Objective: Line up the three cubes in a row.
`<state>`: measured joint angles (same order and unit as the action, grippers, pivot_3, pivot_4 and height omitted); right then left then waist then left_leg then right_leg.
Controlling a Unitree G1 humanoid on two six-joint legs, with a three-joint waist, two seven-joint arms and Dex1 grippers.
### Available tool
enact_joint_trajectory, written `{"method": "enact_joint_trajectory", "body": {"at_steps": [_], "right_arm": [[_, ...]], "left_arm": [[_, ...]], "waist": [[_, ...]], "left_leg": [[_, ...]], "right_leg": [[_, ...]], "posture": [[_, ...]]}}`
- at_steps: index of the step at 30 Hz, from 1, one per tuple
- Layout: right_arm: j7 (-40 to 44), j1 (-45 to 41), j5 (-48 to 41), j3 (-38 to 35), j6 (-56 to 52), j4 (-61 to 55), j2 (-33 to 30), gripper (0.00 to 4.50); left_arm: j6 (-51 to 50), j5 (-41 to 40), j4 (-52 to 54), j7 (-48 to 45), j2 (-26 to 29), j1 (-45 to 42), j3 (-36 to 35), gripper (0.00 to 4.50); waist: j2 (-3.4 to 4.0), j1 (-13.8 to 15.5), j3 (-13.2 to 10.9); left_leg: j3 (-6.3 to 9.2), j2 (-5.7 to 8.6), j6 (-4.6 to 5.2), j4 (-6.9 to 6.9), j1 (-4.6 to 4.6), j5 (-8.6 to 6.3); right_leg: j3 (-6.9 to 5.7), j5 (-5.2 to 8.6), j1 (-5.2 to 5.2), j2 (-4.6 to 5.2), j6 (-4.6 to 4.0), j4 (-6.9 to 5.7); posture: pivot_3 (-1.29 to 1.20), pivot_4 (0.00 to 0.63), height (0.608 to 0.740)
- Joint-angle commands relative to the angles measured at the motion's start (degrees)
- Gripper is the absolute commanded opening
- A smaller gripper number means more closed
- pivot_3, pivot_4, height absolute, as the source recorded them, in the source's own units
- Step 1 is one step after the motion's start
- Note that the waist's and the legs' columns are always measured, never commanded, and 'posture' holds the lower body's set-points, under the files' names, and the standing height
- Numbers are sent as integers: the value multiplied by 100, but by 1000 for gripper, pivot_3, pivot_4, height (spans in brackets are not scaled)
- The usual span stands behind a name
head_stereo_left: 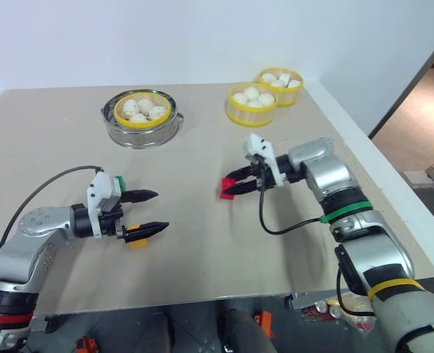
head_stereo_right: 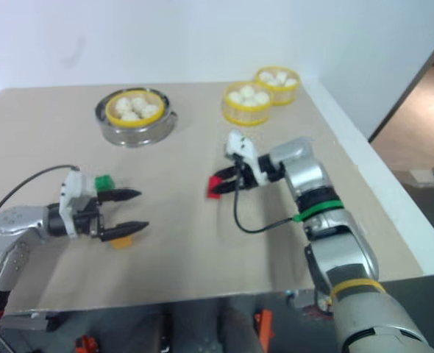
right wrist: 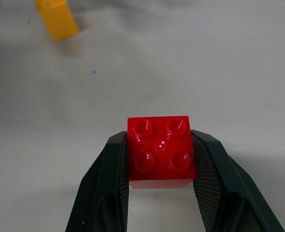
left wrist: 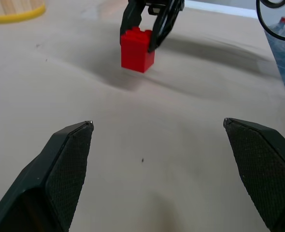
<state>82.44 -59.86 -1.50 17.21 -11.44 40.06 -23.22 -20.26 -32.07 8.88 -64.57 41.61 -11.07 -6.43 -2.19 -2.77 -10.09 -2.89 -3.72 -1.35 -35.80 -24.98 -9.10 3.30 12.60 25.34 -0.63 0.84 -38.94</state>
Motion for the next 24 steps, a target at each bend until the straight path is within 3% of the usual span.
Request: {"method": "enact_joint_trajectory", "body": {"at_steps": [1,24], "right_arm": [[-27,-174,77,3,330,209,103,1215],[-28,-440,343,38,1165,1170,454,1215]], "left_arm": [[141,7,99,-5,98,95,-229,4500],[73,-10,204,85,41,128,-163,4500]], "waist": [[0,3,0],[0,2,0]], "left_leg": [[0,0,0,-1,0,0],[-2,-4,-1,-2,2,0]], "right_leg": [[0,2,-1,0,-4,0],[-1,11,0,-1,-23,-4]], "posture": [[0,150,740],[0,150,740]]}}
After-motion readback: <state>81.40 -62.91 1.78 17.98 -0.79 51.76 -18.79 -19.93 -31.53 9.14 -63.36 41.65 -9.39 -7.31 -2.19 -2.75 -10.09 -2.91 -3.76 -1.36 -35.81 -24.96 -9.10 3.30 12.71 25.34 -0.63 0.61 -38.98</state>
